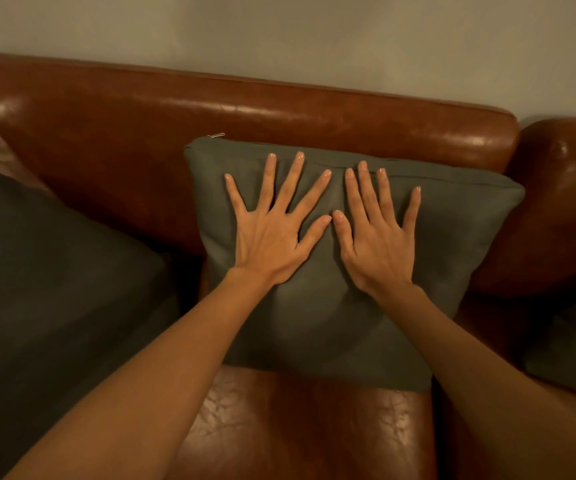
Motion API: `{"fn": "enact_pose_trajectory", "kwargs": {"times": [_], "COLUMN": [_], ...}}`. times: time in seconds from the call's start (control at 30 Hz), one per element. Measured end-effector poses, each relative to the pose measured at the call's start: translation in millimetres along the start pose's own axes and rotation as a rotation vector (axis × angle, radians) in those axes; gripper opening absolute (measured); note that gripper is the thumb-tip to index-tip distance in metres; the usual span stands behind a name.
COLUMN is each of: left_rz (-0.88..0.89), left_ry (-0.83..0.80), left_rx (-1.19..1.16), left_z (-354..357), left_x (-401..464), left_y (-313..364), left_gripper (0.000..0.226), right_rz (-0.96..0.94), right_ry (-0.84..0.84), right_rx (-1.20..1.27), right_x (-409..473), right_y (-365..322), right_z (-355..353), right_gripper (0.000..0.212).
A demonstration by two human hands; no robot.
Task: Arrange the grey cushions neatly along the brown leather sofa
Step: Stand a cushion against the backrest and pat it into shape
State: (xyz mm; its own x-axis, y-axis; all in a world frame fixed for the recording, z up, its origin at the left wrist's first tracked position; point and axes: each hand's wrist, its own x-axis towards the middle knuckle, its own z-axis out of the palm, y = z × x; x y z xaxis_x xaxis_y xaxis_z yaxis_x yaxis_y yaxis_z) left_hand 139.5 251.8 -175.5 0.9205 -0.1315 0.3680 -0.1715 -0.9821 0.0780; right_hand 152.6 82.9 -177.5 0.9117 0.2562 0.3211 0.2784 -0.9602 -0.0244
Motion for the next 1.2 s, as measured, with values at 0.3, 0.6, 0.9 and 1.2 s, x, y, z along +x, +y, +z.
{"fn": "enact_pose_trajectory", "kwargs": {"times": [0.3, 0.6, 0.9, 1.2], "left_rz": [-0.013, -0.018, -0.022, -0.014], "left_ry": [-0.025, -0.031, -0.055, -0.034], "left_rx": [0.056, 0.061, 0.053, 0.006], "left_z": [21, 34, 34, 29], "left_x": [11, 17, 16, 13], "left_y": [-5, -10, -11, -9], "left_gripper": [0.058, 0.057, 0.057, 0.059], "right_rz": [0.015, 0.03, -0.053, 0.091], "right_ry": [-0.007, -0.026, 0.129, 0.076], "right_rx": [-0.024, -0.045, 0.059, -0.004], "right_x": [11, 19, 9, -11], "right_y": [-1, -2, 7, 59], "right_z": [15, 25, 7, -3], "right_gripper": [0.059, 0.059, 0.049, 0.062]}}
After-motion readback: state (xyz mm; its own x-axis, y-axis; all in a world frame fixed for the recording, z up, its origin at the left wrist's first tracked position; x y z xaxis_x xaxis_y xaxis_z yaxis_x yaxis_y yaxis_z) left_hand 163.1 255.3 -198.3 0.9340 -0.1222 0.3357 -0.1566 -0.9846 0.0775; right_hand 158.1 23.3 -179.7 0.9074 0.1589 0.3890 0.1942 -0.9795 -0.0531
